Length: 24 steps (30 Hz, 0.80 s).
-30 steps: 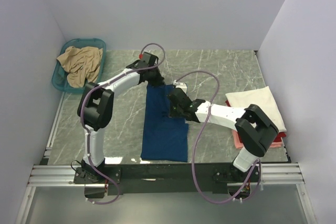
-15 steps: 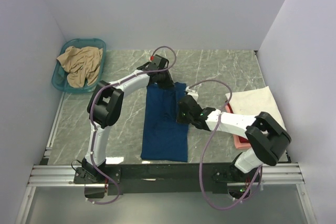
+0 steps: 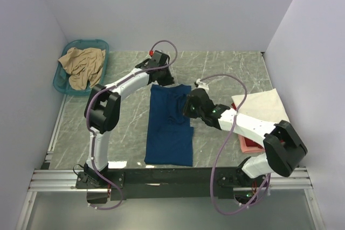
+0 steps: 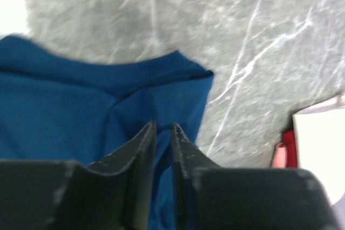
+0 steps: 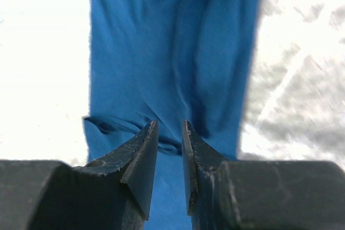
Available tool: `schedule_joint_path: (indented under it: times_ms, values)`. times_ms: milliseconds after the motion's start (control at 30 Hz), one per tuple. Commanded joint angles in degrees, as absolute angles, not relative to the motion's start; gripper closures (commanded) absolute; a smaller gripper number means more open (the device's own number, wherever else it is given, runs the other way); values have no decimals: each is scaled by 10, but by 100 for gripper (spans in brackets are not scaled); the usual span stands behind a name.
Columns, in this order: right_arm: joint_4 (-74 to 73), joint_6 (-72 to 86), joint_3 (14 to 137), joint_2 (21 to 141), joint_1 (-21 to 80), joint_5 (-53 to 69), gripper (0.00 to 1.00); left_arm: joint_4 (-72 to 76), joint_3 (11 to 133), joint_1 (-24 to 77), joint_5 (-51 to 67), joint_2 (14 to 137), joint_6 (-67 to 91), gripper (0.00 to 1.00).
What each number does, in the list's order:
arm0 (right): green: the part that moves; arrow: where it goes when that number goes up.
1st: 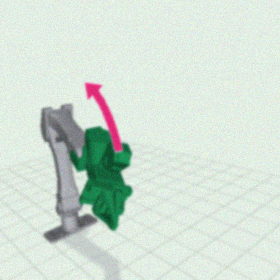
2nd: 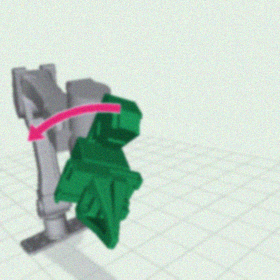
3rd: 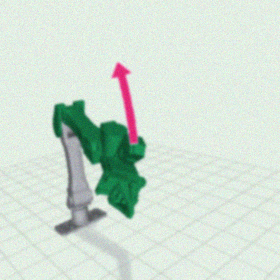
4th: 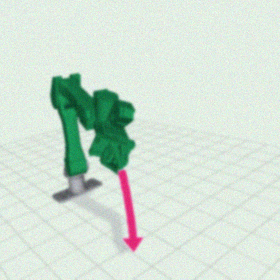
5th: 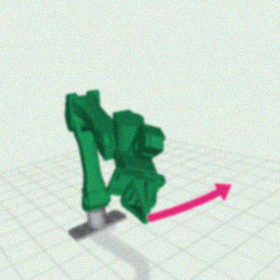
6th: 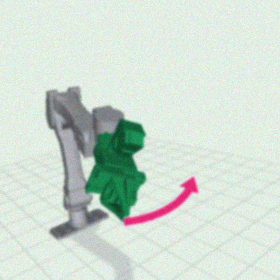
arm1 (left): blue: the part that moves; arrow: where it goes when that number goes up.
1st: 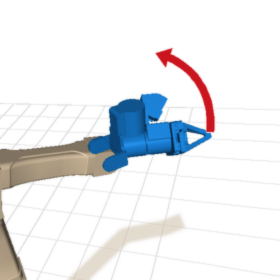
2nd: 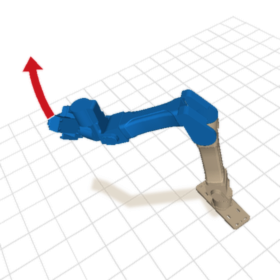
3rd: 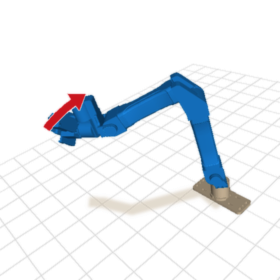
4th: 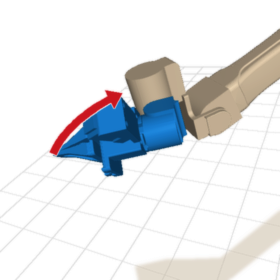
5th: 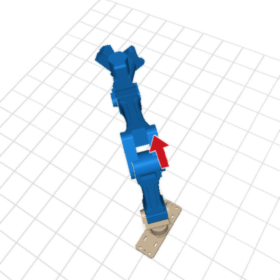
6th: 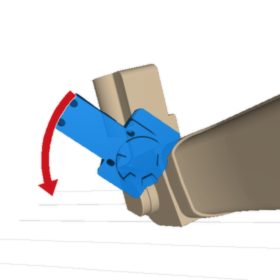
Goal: Fold and stack the t-shirts
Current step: Fold the tshirt
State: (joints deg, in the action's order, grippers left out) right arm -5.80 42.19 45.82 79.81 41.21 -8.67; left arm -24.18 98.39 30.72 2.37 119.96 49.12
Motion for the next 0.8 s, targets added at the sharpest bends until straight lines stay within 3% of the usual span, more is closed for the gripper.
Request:
schedule_joint_path:
  times_ms: [0,167,767]
  values:
    - [-66,392,520,827,408,-85,68,-249,937,307,3,1142,483,78]
    - [-68,374,555,880,403,-57,68,-216,879,308,41,1125,479,85]
    - [-66,374,562,962,381,-33,71,-178,857,314,91,1109,461,77]
